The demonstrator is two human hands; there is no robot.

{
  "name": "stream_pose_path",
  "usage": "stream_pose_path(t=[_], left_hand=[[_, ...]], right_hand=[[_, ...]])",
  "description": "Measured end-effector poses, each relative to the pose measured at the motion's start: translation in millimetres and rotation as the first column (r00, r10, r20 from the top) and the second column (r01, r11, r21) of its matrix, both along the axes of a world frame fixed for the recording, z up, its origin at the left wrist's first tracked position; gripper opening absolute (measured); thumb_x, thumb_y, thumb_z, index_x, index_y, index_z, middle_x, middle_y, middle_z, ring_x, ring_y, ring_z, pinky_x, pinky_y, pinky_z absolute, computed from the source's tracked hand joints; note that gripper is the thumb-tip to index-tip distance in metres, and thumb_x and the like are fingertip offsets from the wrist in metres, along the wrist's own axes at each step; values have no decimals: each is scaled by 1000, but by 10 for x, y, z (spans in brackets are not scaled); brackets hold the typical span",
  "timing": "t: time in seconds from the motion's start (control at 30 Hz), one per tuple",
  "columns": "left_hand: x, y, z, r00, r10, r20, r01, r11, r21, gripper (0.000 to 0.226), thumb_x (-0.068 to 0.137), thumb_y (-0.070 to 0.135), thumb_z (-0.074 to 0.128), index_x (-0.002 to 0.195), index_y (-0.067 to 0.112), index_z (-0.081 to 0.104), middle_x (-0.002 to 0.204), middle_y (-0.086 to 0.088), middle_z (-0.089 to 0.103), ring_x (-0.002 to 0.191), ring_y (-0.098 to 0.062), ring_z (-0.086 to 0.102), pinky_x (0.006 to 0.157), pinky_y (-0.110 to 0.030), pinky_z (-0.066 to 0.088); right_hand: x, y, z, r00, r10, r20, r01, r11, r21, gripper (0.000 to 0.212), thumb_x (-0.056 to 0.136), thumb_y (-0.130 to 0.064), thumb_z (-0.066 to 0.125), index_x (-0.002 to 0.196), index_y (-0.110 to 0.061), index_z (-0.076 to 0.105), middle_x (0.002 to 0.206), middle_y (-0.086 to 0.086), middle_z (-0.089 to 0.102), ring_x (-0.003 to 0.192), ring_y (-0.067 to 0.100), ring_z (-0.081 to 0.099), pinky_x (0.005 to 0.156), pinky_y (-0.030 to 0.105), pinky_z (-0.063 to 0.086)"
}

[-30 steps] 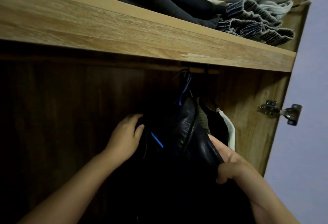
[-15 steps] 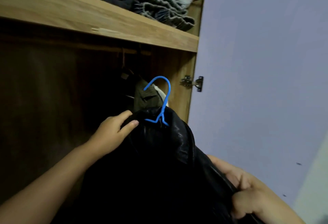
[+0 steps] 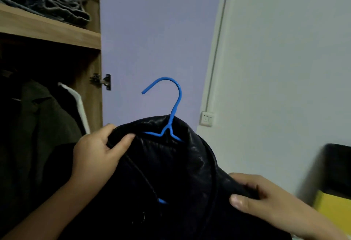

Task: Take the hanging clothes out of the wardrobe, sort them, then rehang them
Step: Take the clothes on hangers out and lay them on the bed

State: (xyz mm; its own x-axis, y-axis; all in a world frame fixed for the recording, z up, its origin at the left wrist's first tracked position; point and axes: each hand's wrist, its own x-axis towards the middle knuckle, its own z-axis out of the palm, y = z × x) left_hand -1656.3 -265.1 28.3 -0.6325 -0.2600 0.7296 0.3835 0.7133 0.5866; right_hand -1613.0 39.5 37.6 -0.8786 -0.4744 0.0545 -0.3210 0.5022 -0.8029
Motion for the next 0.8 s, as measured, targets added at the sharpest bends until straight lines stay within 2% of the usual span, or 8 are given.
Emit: stream_pose_path(t=[0.1, 0.17, 0.23, 0.3, 0.43, 0.53, 0.6, 0.8], left_hand=[[21, 505, -4, 999, -46, -19, 46, 999, 21, 60, 63, 65, 40, 66, 8, 59, 46, -9, 54, 51, -27, 57, 55, -40, 45], [22, 820, -19, 994, -108, 1, 108, 992, 59, 55, 62, 66, 41, 64, 13, 59, 48, -6, 57, 51, -23, 58, 54, -38, 46], [-20, 1150, -47, 978, -206, 35, 203, 975, 86, 50, 62, 63, 49, 65, 15, 60, 51, -7, 60, 52, -23, 59, 56, -38, 47], [-75, 1464, -70, 947, -313, 69, 305, 947, 98, 39, 67, 54, 61, 65, 15, 61, 52, -9, 60, 51, -21, 58, 54, -35, 46], [-176, 2042, -98, 853, -517, 73, 515, 856, 47, 41, 69, 55, 65, 59, 16, 58, 49, -12, 57, 51, -28, 57, 49, -33, 42], [-237, 2419, -116, 758, -649, 73, 651, 759, -13, 51, 60, 65, 46, 58, 15, 52, 46, -7, 51, 45, -20, 51, 48, -25, 38], [-237, 2670, -122, 684, -725, 79, 729, 684, -34, 33, 64, 58, 53, 68, 25, 53, 53, 4, 54, 55, -14, 53, 47, -16, 35], [-61, 3354, -151, 403, -912, 81, 915, 399, -62, 40, 63, 66, 47, 69, 28, 55, 62, 14, 59, 62, -8, 56, 50, -18, 40]], right_hand=[[222, 390, -10, 903, -282, -324, 382, 871, 307, 55, 62, -84, 46, 73, -31, 53, 61, -9, 56, 58, 2, 46, 62, 29, 44], [374, 600, 53, 707, -434, -558, 677, 641, 360, 57, 71, -79, 39, 65, -22, 39, 55, -1, 44, 59, 13, 44, 52, 24, 32], [513, 781, -3, 587, -514, -625, 798, 498, 340, 51, 81, -68, 39, 69, -19, 39, 59, 0, 44, 77, 24, 55, 55, 31, 32], [651, 931, -83, 495, -589, -639, 858, 445, 256, 48, 83, -63, 43, 71, -17, 43, 60, 1, 49, 83, 27, 60, 54, 35, 30], [1058, 1290, -144, 314, -623, -716, 945, 273, 178, 47, 74, -53, 53, 56, -30, 17, 41, -11, 13, 37, 26, 44, 39, 16, 10], [1355, 1422, -264, 245, -721, -648, 969, 156, 192, 50, 67, -38, 77, 56, -27, 29, 42, -12, 20, 37, 19, 31, 39, 13, 14], [1560, 1471, -328, 137, -764, -631, 985, 41, 165, 52, 62, -31, 84, 56, -24, 32, 42, -11, 25, 36, 23, 39, 38, 15, 17], [2189, 1481, -503, -176, -690, -702, 965, -263, 16, 45, 75, -44, 64, 56, -24, 29, 40, -11, 20, 38, 20, 33, 37, 20, 24]])
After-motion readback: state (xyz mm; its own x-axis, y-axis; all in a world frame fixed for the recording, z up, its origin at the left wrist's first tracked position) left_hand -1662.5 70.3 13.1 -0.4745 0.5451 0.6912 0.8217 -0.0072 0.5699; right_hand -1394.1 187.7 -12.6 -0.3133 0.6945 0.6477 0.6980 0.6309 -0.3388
